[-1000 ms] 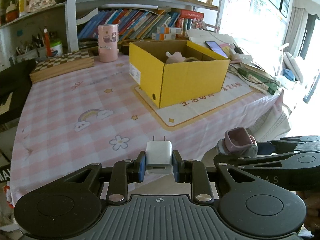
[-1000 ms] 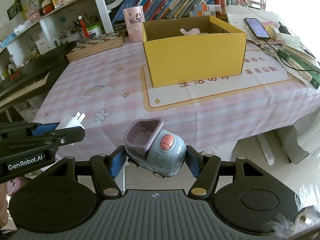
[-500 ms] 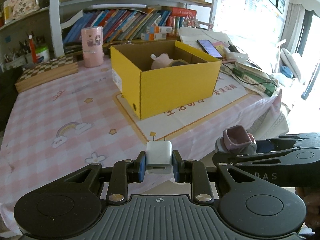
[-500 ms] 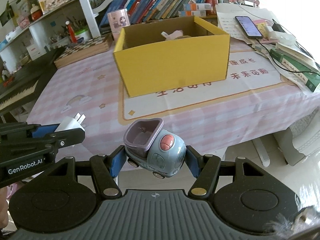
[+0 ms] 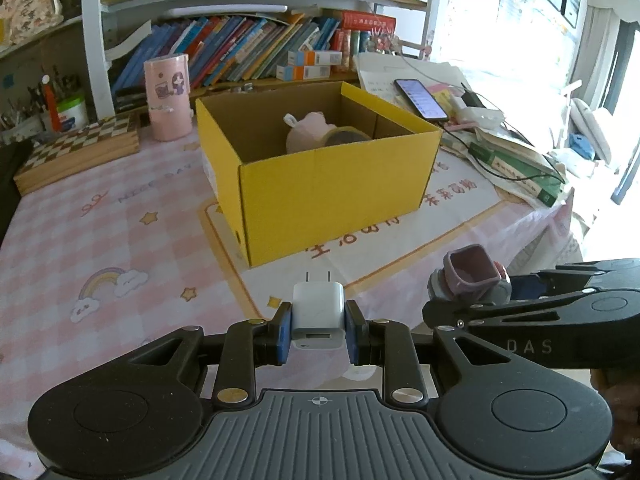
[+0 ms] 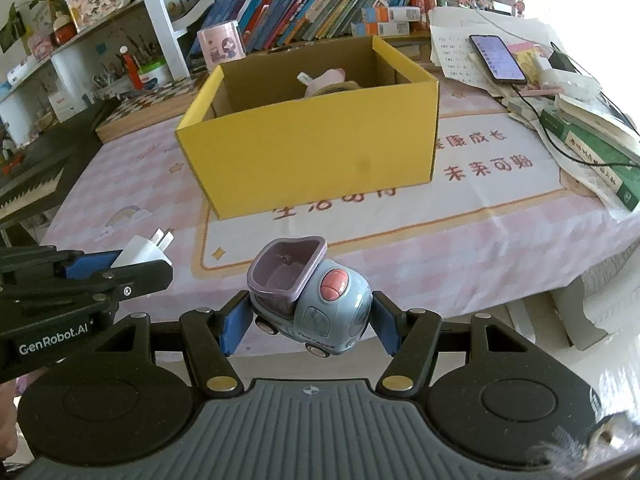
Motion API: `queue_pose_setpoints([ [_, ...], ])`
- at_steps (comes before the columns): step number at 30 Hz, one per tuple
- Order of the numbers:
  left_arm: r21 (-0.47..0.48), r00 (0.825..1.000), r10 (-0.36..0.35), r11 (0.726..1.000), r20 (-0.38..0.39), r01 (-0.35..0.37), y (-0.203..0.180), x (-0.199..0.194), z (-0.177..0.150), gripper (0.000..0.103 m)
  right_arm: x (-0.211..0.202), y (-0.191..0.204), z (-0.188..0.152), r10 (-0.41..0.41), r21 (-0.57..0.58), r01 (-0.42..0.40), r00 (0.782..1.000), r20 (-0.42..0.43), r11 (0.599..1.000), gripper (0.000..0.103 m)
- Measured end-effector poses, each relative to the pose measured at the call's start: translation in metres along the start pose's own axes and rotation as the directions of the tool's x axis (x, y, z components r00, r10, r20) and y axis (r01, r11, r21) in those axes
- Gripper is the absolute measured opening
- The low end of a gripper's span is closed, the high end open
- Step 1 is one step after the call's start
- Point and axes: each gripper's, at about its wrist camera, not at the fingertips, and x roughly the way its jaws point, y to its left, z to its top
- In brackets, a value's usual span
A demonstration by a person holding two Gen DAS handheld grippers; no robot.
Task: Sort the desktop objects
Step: 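Carry the plug and toy truck together toward the yellow box, then lower the toy truck into the yellow box with the right tool while the left tool lowers the plug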
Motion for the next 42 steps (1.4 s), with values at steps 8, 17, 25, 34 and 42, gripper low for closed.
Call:
queue_pose_setpoints([
  [8,-0.015,0.999,0.039,0.999,0.027,-0.038,-0.019,0.014,0.020,0.025,0.006,-0.029,0.021,0.015,-0.020,-0.015,0.999,0.032,1.000,0.061],
  [17,-0.033,0.991,0.071,0.997,0.116,-0.068,-0.035,0.018,0.052,0.025,0.003,-0.055,0.054,0.039,-0.050,-0.033,0.993,0.111,0.998,0.061],
  [25,-0.058,0.975,0.118,0.992,0.187,-0.109,-0.037,0.028,0.085,0.025,0.005,-0.068,0.099,0.064,-0.090,-0.047,0.977,0.202,0.995,0.061],
  [34,-0.063,0.957,0.187,0.982,0.223,-0.177,-0.036,0.047,0.113,0.025,0.025,-0.075,0.143,0.091,-0.121,-0.062,0.962,0.256,0.991,0.061],
  [42,-0.069,0.951,0.245,0.969,0.189,-0.236,-0.026,0.080,0.127,0.025,0.054,-0.074,0.172,0.113,-0.175,-0.071,0.963,0.243,0.982,0.061],
])
